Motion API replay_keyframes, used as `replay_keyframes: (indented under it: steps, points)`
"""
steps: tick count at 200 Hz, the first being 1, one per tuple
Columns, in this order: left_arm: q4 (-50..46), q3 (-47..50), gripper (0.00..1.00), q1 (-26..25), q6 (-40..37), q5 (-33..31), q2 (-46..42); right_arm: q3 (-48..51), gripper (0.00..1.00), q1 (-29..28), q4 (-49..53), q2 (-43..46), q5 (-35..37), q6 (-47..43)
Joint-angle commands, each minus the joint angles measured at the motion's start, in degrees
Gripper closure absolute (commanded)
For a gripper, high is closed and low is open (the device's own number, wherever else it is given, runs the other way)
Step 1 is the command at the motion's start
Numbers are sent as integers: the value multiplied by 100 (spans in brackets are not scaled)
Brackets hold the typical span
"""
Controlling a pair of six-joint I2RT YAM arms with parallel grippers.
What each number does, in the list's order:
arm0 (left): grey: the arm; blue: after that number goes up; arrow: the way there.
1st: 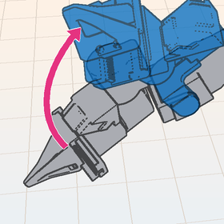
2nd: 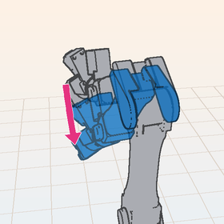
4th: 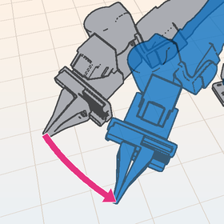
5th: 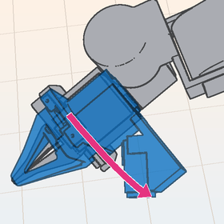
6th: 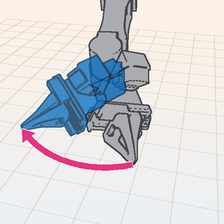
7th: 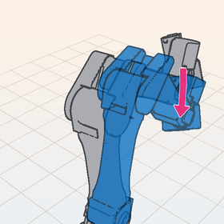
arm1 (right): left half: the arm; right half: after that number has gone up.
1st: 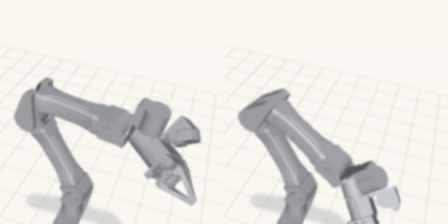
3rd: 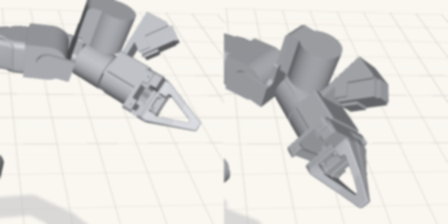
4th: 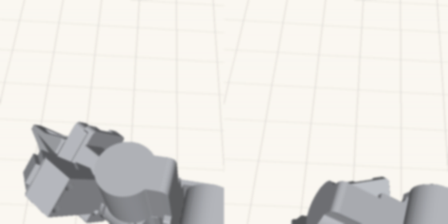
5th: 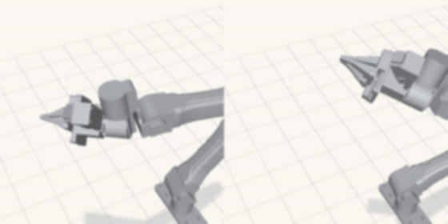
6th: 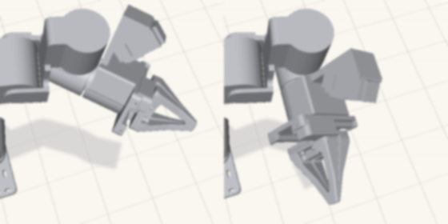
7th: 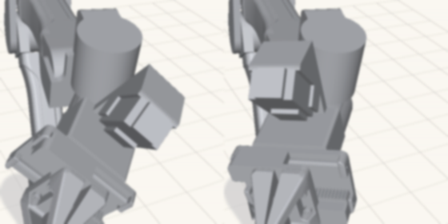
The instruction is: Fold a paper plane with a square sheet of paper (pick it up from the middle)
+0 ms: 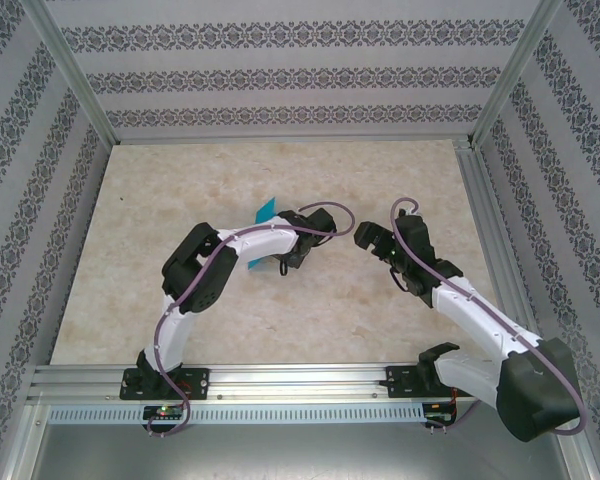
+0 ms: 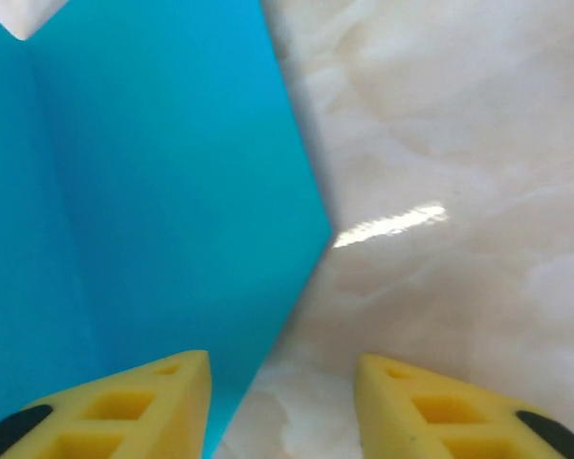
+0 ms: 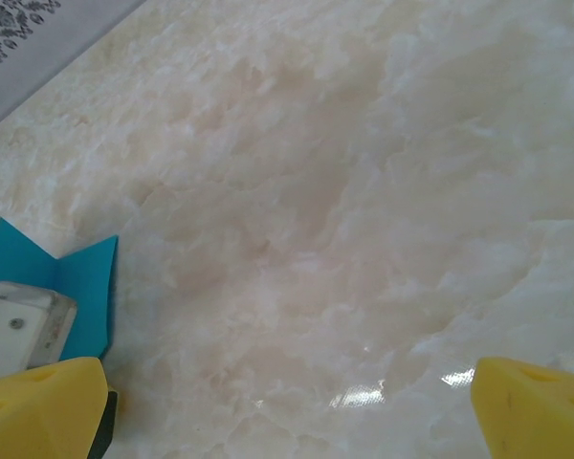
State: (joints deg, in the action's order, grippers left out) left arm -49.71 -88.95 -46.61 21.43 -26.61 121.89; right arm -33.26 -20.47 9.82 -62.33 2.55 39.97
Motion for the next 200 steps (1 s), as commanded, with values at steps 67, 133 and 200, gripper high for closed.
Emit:
replay_keyframes:
  steps: [67,133,200]
  points:
    - [1942,1596,32,968,589,3247,-2784,-629,2,-413,-290,-1118,-544,-7]
    - [2871,2281,67,2226,932,3757,-2225,-1209,3,-1097,-600,-2171,-717,202]
    - [2838,1954,81,2349,876,3952,-1225,-1682,4,-1575,-902,-3003,-1023,432]
